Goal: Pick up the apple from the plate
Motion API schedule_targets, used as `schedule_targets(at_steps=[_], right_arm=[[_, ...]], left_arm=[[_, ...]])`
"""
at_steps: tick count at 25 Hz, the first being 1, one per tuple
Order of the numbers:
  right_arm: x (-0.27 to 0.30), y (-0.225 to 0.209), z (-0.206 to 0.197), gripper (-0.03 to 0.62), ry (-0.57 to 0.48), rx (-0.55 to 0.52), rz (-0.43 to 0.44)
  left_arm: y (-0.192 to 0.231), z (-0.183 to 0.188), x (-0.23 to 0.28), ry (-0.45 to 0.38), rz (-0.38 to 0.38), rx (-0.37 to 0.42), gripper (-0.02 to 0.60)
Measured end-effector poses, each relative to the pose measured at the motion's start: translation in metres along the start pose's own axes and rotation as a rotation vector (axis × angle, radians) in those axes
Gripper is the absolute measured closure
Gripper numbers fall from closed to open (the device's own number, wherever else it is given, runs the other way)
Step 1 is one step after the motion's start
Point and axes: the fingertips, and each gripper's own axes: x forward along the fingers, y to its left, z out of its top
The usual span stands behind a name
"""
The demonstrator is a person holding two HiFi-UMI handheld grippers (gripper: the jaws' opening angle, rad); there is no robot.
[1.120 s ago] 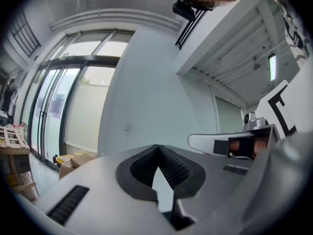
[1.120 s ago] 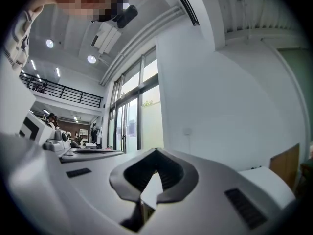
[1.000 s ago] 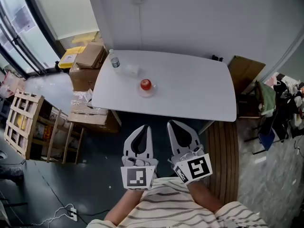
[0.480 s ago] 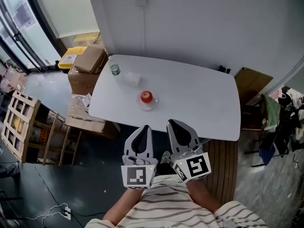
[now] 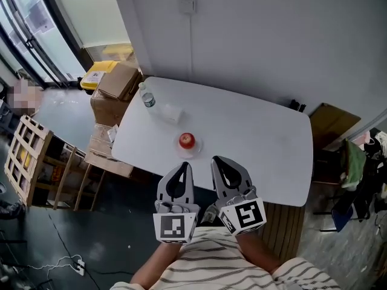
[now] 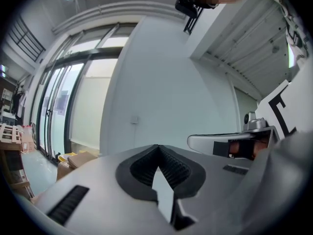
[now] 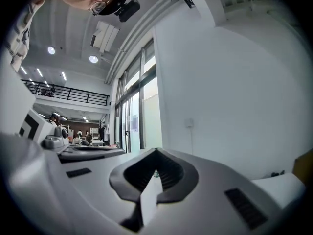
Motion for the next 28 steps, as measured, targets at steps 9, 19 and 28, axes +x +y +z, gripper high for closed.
schedule_targets(at_steps=[9,19,28], right_arm=[[0.027,-0.008,-0.025,0.591,0.053,0.017,0.018],[0.063,-0.015,-0.061,0.591,0.143,0.061,-0.021],[0.069,-0.028,-0.093,0.591,0.205,0.09,-0.057]], left_arm=[[0.014,-0.022,0.026,0.05,0.009,-0.018,0.577],[0.045,-0.066,0.054,0.166,-0.006,-0.034,0.577],[0.058,-0.118,0.08,0.252,-0.009,-0.037,0.563]])
